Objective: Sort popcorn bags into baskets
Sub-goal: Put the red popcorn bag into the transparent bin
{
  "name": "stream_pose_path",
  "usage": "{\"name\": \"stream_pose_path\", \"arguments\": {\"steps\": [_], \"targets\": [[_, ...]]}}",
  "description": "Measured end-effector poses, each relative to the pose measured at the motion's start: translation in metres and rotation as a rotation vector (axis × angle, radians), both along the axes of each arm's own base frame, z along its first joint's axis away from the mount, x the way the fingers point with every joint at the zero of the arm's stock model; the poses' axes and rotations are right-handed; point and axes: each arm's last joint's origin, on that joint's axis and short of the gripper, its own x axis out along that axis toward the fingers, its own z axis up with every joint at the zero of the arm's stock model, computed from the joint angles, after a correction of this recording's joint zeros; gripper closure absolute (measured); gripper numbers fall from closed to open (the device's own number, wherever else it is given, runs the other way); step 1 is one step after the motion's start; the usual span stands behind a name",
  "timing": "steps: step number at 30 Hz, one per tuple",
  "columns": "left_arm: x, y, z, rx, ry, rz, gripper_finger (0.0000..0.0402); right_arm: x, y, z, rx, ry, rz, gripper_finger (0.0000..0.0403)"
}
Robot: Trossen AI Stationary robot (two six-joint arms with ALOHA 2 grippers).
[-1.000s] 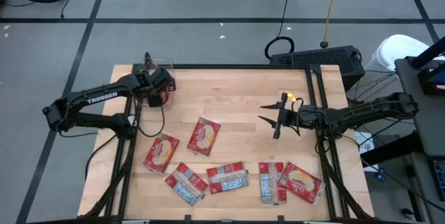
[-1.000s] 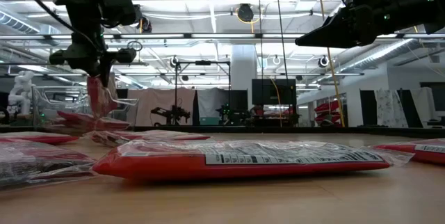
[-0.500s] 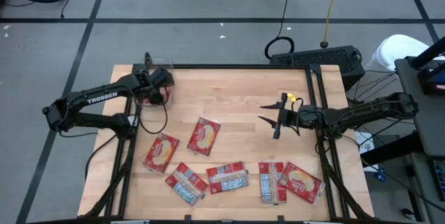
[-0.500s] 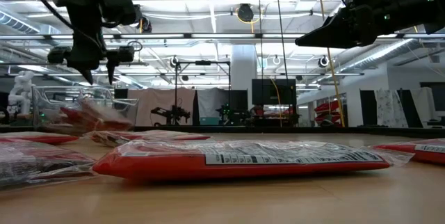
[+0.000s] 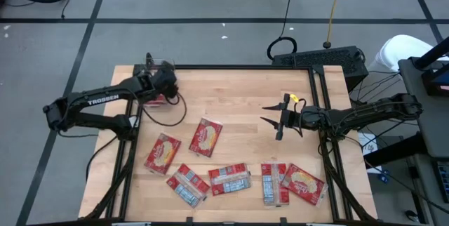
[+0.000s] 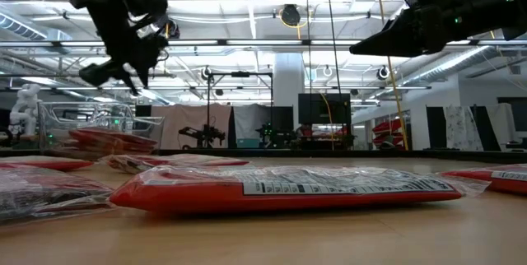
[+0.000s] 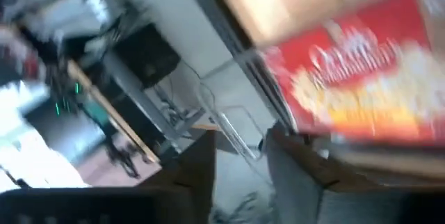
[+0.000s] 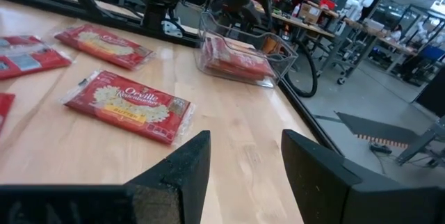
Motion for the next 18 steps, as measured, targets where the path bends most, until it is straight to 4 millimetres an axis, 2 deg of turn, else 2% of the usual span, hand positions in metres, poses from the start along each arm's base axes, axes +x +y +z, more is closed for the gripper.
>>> {"name": "stream_pose_path", "arguments": {"steps": [5,9,13,18], "targets": [[0.017,-0.017,0.015,-0.015,-0.329,0.111,0.0343,0.000,0.000,0.000,0.101,-0.029,-0.019,0.0234],[0.032,-0.036,0.035,-0.097,-0.642,0.176,0.0377,0.000,0.001,-0.001,0.217,-0.058,-0.033,0.0234],[0.043,-0.052,0.052,-0.276,-0.977,0.291,0.0395,0.003,0.006,-0.006,0.306,-0.046,-0.034,0.0234],[0.053,-0.067,0.056,-0.560,-1.201,0.377,0.0388,0.009,0.015,-0.012,0.394,0.022,-0.026,0.0234]]}}
